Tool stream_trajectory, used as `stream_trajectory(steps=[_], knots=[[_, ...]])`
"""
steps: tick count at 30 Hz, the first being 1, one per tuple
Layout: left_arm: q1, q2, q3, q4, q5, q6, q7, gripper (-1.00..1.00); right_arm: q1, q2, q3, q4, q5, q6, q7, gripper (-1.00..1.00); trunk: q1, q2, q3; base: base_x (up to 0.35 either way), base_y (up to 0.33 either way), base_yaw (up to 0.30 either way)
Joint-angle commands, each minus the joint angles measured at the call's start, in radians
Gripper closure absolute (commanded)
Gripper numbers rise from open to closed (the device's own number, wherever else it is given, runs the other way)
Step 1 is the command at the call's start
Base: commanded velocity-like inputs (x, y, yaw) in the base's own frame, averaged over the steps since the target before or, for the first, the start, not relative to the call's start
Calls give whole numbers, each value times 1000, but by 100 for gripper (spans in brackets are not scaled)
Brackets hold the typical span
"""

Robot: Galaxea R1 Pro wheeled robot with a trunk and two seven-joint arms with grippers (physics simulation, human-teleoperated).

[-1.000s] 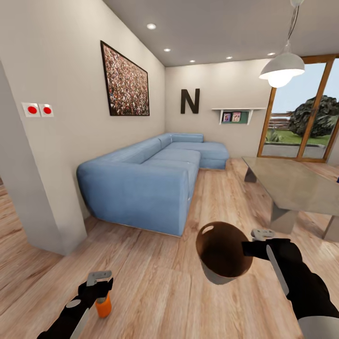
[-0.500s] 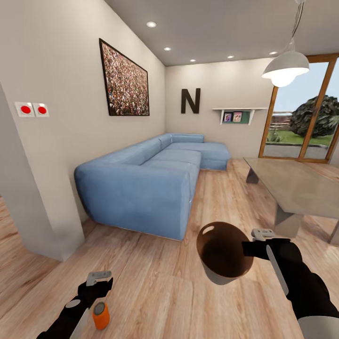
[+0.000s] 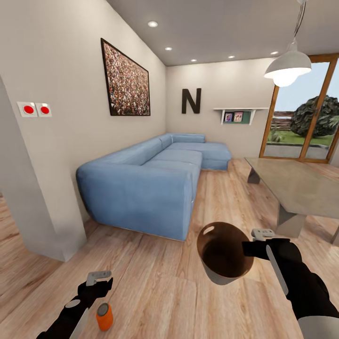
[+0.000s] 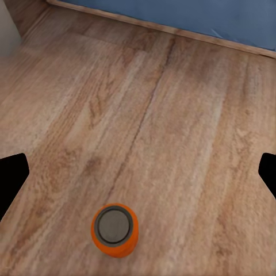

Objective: Put the three can of soda from the living room inside the tash can in the kitchen.

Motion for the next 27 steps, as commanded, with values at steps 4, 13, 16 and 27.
stream_trajectory(steps=[4, 13, 16, 27], knots=[[0, 0, 0, 0, 0, 0, 0, -100, 0, 0, 1, 0, -26, 2, 4, 100, 0, 0, 0, 0, 7, 0], [0, 0, 0, 0, 1, 1, 0, -100, 0, 0, 1, 0, -26, 1, 4, 100, 0, 0, 0, 0, 1, 0], [0, 0, 0, 0, 1, 0, -1, -100, 0, 0, 1, 0, -26, 1, 4, 100, 8, -14, -6, 0, 0, 0], [0, 0, 1, 0, 1, 0, -2, -100, 0, 0, 1, 0, -26, 2, 4, 100, 11, -21, -11, 0, 0, 0]])
